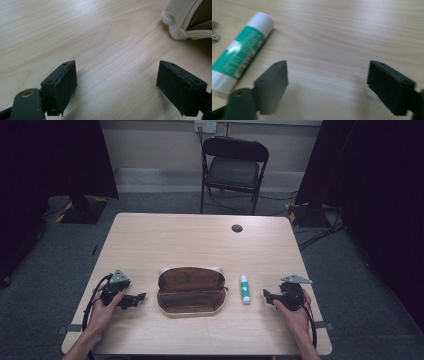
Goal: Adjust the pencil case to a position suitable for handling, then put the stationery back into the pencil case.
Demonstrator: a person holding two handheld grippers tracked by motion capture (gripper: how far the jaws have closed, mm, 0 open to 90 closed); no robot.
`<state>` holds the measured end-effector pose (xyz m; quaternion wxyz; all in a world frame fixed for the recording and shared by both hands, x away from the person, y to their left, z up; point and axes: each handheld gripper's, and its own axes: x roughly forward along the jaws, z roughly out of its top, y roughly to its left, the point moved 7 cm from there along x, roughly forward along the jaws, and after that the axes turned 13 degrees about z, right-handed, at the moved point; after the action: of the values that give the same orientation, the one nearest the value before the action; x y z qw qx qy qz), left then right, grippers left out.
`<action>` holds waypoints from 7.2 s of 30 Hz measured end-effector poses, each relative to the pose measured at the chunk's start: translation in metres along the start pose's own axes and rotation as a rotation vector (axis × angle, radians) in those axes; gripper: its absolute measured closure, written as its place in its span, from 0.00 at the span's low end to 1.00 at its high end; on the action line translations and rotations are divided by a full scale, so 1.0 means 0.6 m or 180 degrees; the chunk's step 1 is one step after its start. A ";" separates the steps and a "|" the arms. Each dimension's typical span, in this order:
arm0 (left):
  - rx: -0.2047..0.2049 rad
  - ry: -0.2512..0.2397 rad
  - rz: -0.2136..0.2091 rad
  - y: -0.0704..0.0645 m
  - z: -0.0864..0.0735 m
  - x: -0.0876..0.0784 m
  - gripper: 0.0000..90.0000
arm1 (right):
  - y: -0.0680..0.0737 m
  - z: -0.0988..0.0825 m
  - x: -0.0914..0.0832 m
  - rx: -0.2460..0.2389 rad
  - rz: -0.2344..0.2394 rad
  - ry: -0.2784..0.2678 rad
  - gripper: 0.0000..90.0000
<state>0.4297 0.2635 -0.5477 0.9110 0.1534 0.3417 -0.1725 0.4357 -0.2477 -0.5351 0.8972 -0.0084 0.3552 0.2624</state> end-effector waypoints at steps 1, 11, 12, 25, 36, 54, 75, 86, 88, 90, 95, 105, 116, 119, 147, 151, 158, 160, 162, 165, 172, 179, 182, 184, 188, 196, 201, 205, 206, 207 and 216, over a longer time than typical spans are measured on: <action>-0.0048 -0.0065 0.0001 -0.003 0.000 0.002 0.16 | 0.008 0.003 -0.002 -0.0009 0.0058 -0.0020 0.24; -0.0027 -0.0064 0.0014 -0.003 0.000 0.003 0.14 | 0.100 0.029 -0.010 -0.0279 0.0606 -0.0130 0.45; -0.0025 -0.0063 0.0014 -0.003 0.000 0.003 0.14 | 0.108 0.029 -0.008 -0.0309 0.0633 -0.0118 0.47; -0.0064 -0.0031 0.0045 -0.002 0.000 0.005 0.09 | 0.143 0.029 0.025 -0.0536 0.0667 0.0011 0.53; -0.0060 -0.0023 0.0054 -0.002 -0.002 0.004 0.08 | 0.133 0.019 0.036 -0.0507 0.0563 0.0111 0.56; -0.0053 -0.0013 0.0045 -0.003 -0.002 0.005 0.07 | 0.114 0.006 0.049 -0.0426 0.0370 0.0250 0.67; -0.0035 -0.0007 0.0036 -0.003 -0.002 0.005 0.05 | 0.118 0.009 0.031 -0.0428 0.0523 0.0186 0.74; -0.0044 0.0031 0.0060 -0.002 -0.003 0.006 0.02 | 0.125 0.017 0.011 -0.0451 0.0607 0.0073 0.74; -0.0064 0.0044 0.0049 -0.003 -0.003 0.007 0.00 | 0.126 0.019 0.005 -0.0447 0.0629 0.0045 0.74; -0.0065 0.0043 0.0049 -0.003 -0.003 0.007 0.00 | 0.127 0.020 0.000 -0.0447 0.0645 0.0018 0.74; -0.0066 0.0044 0.0049 -0.003 -0.003 0.007 0.00 | 0.133 0.024 -0.016 -0.0450 0.0694 -0.0057 0.74; -0.0070 0.0046 0.0051 -0.003 -0.003 0.007 0.00 | 0.170 0.026 -0.038 -0.0620 0.0901 -0.0099 0.74; -0.0070 0.0045 0.0055 -0.003 -0.004 0.006 0.00 | 0.219 0.035 -0.046 -0.0797 0.1159 -0.0117 0.74; -0.0073 0.0047 0.0055 -0.003 -0.004 0.006 0.00 | 0.234 0.041 -0.045 -0.0860 0.1238 -0.0126 0.74; -0.0080 0.0047 0.0054 -0.004 -0.004 0.006 0.00 | 0.354 0.091 0.042 -0.1181 0.1699 0.0032 0.74; -0.0079 0.0048 0.0055 -0.003 -0.004 0.006 0.00 | 0.367 0.105 0.050 -0.1217 0.1764 0.0021 0.74; -0.0079 0.0047 0.0055 -0.003 -0.004 0.006 0.00 | 0.384 0.118 0.067 -0.1270 0.1826 0.0057 0.74; -0.0079 0.0048 0.0055 -0.003 -0.004 0.006 0.00 | 0.388 0.120 0.075 -0.1264 0.1842 0.0081 0.74; -0.0081 0.0047 0.0055 -0.004 -0.004 0.006 0.00 | 0.390 0.121 0.082 -0.1272 0.1846 0.0099 0.74; -0.0079 0.0048 0.0054 -0.003 -0.004 0.006 0.00 | 0.394 0.122 0.096 -0.1271 0.1843 0.0157 0.74; -0.0073 0.0046 0.0055 -0.003 -0.004 0.006 0.00 | 0.396 0.123 0.121 -0.1222 0.1854 0.0269 0.74; -0.0073 0.0045 0.0054 -0.003 -0.004 0.006 0.00 | 0.397 0.129 0.139 -0.1199 0.1850 0.0346 0.73; -0.0081 0.0047 0.0054 -0.004 -0.004 0.006 0.00 | 0.396 0.132 0.145 -0.1169 0.1827 0.0368 0.73; -0.0081 0.0047 0.0054 -0.004 -0.004 0.006 0.00 | 0.393 0.135 0.149 -0.1163 0.1780 0.0347 0.72; -0.0080 0.0048 0.0054 -0.004 -0.004 0.006 0.00 | 0.386 0.133 0.151 -0.1112 0.1735 0.0372 0.71; -0.0080 0.0046 0.0053 -0.004 -0.004 0.006 0.00 | 0.373 0.135 0.144 -0.1095 0.1633 0.0338 0.65; -0.0085 0.0044 0.0053 -0.004 -0.003 0.007 0.00 | 0.362 0.134 0.138 -0.1039 0.1603 0.0292 0.65; -0.0081 0.0047 0.0054 -0.004 -0.004 0.006 0.00 | 0.354 0.131 0.135 -0.1011 0.1578 0.0280 0.65; -0.0073 0.0045 0.0054 -0.003 -0.004 0.006 0.00 | 0.352 0.131 0.133 -0.0988 0.1575 0.0270 0.65; -0.0081 0.0048 0.0054 -0.003 -0.004 0.006 0.00 | 0.351 0.131 0.132 -0.0994 0.1580 0.0264 0.65; -0.0060 0.0050 0.0060 -0.002 -0.003 0.007 0.00 | 0.335 0.125 0.122 -0.0920 0.1557 0.0180 0.65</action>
<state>0.4310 0.2622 -0.5520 0.9113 0.1495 0.3490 -0.1595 0.4320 -0.0250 -0.4917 0.7864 -0.0576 0.3305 0.5186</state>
